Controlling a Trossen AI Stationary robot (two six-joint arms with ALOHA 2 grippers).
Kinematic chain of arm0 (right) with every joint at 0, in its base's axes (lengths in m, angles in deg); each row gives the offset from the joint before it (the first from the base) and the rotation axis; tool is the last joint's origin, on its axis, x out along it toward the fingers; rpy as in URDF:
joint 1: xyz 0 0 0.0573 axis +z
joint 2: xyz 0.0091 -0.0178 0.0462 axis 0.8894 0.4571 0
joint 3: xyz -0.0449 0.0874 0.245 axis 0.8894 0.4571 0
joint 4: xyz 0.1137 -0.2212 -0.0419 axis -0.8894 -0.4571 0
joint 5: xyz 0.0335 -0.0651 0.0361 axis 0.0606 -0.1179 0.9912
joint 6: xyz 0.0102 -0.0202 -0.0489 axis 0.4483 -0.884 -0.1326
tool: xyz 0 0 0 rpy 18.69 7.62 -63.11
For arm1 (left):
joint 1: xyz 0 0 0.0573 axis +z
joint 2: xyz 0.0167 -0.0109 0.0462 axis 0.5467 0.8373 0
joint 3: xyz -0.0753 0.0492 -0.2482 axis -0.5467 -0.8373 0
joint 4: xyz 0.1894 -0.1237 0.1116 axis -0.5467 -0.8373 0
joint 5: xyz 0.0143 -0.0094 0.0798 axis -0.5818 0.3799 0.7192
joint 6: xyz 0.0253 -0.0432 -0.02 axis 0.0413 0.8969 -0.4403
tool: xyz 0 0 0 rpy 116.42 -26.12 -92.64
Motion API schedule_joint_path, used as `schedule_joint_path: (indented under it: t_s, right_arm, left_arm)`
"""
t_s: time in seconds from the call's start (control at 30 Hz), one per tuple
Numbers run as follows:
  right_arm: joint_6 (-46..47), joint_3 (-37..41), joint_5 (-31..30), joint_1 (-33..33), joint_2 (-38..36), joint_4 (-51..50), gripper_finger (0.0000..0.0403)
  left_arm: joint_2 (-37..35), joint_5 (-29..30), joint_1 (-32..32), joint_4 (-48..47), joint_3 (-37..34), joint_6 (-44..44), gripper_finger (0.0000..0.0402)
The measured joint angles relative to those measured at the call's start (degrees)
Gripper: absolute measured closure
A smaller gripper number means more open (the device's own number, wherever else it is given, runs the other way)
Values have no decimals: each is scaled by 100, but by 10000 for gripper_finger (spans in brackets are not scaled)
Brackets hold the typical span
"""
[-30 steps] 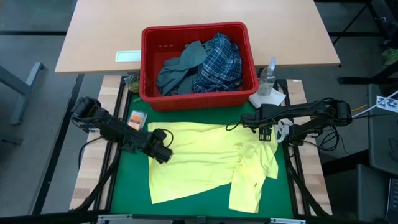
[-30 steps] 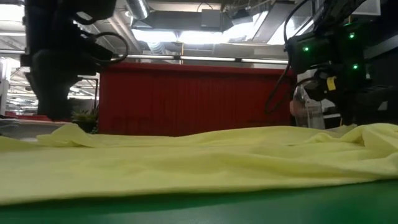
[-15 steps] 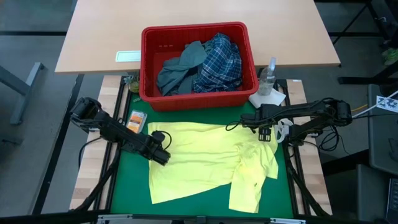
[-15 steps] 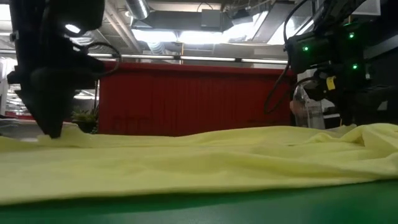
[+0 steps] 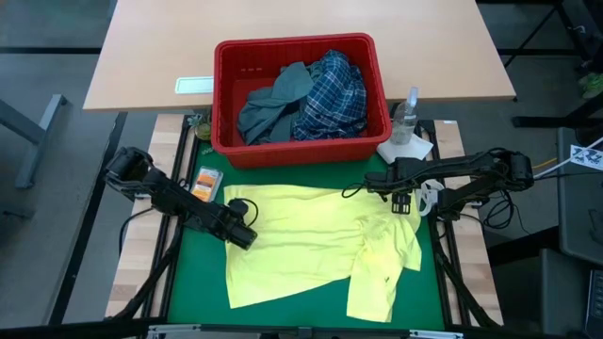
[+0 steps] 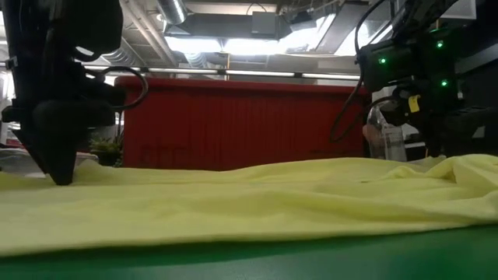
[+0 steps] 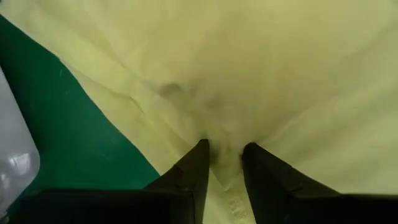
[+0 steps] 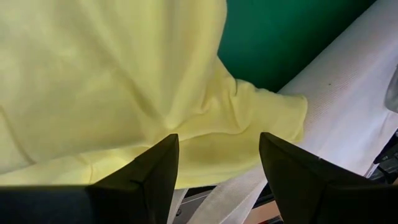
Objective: Fold Laundry from Bin
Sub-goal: Fold the yellow shirt
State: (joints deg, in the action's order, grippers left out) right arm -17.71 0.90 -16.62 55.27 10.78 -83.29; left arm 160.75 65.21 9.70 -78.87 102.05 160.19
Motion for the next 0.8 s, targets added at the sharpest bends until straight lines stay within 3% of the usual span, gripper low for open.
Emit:
schedule_joint_path:
  t_s: [0.23,0.57,0.8]
  right_arm:
    - [1,-1,2,0,-2,-2,178]
    - [21,322,2,0,-2,2,178]
    - [175,607,15,0,-2,137,178]
  left_arm:
    - [23,-69,0,-413,269,-192,394]
    - [23,-325,0,-1432,551,-163,398]
    - [23,-839,0,-1463,564,-163,384]
